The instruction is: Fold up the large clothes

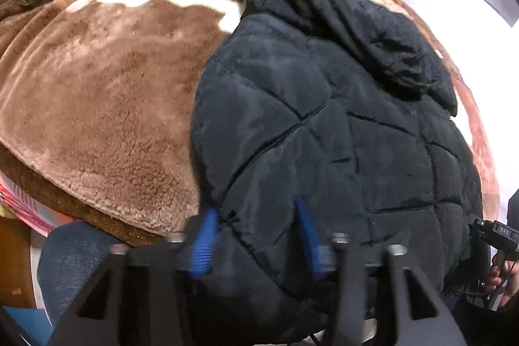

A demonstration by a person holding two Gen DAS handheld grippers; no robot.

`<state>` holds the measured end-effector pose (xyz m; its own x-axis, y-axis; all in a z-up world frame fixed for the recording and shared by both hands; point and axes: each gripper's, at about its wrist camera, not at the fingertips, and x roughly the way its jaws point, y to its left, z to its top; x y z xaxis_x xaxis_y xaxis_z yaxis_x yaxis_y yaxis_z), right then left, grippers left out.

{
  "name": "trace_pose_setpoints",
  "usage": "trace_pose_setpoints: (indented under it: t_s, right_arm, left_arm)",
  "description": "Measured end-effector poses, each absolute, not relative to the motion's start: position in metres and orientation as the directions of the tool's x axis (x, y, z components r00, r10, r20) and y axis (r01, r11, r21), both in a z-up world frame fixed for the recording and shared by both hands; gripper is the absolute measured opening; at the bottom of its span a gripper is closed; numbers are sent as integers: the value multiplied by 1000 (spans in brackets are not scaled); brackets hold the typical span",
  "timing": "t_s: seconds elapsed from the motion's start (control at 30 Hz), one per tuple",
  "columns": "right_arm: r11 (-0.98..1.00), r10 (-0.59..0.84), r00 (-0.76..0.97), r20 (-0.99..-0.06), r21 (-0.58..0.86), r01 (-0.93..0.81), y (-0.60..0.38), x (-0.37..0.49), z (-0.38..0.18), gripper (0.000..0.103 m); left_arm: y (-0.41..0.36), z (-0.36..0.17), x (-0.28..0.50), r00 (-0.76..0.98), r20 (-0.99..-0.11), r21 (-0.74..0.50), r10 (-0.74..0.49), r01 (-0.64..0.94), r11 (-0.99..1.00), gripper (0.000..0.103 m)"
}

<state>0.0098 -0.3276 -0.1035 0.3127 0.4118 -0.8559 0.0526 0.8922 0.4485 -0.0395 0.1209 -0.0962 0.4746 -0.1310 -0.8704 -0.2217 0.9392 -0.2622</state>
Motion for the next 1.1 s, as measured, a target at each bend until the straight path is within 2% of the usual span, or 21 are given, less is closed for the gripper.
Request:
trace_pose_setpoints:
  t_s: [0.03, 0.13, 0.37, 0.5, 0.77, 0.97, 1.1]
  right_arm:
    - [887, 424, 331, -843, 461, 40, -327, 8, -97, 17]
    - [871, 455, 382, -804, 491, -4, -325, 4, -74, 13]
    - [816, 538, 530, -655, 563, -132, -334, -5, 3, 11]
    - [789, 561, 578, -593, 593, -158, -348, -19, 27, 11]
    - [752, 583, 602, -546, 644, -144, -344, -12, 28, 11]
    - [716, 588, 648, -484, 684, -140, -355, 25, 46, 12]
    - [705, 577, 664, -475, 700, -112, -353, 68, 54, 12]
  left_arm:
    - [120, -90, -41, 490, -861, -272, -139, -211, 939, 25]
    - [119, -62, -46, 554, -817, -308, -161, -183, 933, 19]
    - [133, 20, -52, 718, -667, -400, -198, -121, 908, 16]
    - [147, 49, -66, 767, -607, -440, -210, -104, 892, 16]
    - [155, 48, -64, 763, -599, -491, -241, -113, 864, 16]
    - [164, 58, -28, 792, -561, -526, -238, -120, 842, 16]
    - [172, 62, 9, 801, -552, -544, -233, -133, 829, 17]
